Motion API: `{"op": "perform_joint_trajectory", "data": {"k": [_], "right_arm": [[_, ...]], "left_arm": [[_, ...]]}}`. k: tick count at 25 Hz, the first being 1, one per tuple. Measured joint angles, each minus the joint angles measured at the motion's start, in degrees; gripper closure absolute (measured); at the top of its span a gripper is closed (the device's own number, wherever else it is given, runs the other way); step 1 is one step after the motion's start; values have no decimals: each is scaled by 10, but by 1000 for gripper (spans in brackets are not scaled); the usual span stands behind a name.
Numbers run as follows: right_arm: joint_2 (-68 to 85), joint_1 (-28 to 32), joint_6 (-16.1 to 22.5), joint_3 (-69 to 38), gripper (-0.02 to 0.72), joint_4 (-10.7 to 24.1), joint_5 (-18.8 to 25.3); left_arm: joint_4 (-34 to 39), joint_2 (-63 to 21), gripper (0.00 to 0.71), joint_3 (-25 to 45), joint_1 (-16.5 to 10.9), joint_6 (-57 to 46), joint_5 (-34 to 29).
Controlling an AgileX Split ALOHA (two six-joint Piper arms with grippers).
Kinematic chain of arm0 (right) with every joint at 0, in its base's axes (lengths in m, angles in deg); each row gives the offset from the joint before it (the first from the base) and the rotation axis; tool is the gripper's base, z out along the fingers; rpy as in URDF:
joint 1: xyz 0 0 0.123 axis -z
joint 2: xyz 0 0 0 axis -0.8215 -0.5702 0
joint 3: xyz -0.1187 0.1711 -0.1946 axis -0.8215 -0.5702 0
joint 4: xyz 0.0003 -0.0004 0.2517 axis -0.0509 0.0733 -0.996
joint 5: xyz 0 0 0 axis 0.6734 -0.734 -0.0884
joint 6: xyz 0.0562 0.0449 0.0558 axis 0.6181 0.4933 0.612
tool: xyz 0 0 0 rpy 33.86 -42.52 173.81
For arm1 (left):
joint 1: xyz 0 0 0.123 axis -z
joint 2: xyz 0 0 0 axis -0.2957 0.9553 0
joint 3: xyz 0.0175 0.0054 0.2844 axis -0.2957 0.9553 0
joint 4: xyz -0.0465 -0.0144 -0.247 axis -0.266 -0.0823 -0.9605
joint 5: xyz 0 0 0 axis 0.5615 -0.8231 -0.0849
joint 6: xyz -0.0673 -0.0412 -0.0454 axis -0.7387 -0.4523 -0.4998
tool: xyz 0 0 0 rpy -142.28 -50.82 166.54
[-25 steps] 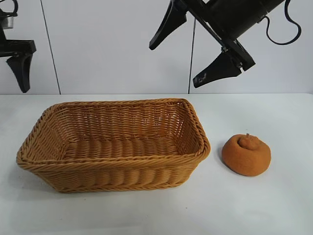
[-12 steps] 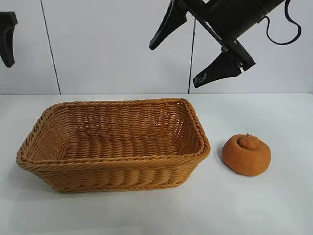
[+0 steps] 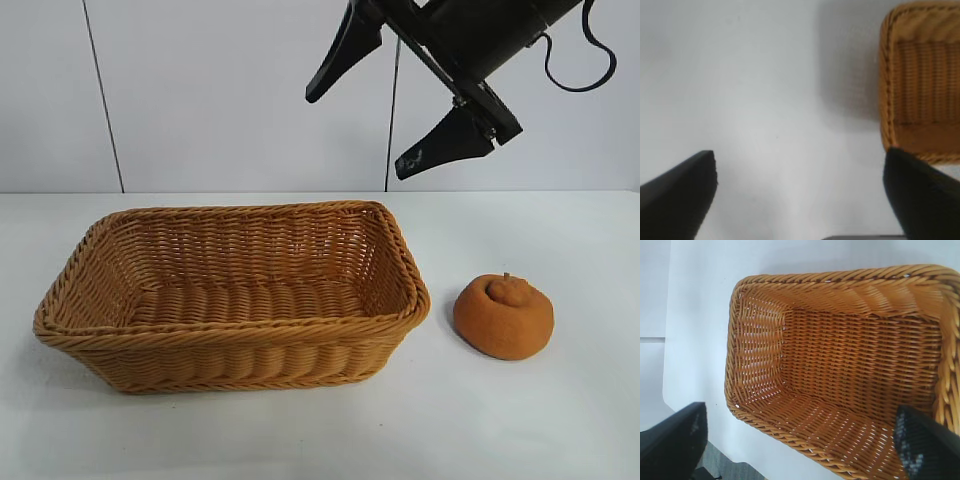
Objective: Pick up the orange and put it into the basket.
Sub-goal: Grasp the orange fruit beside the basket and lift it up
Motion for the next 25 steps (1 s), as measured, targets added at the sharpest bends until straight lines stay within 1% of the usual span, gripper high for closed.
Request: {"op": "perform_joint_trajectory", "data": {"k": [6,10,14,20,25], "right_arm": [[0,0,0,0,10,1,0],[0,0,0,0,10,1,0],[0,0,0,0,10,1,0],[0,0,0,0,10,1,-1],[0,0,0,0,10,1,-1]], "left_arm": [[10,-177,66,158,0,2,-2],[10,-279,66,240,0,2,0],[4,-384,66,318,0,2,30],[-20,-509,66,401,0,1,69],[-21,-565,66,410,0,1,83]]}}
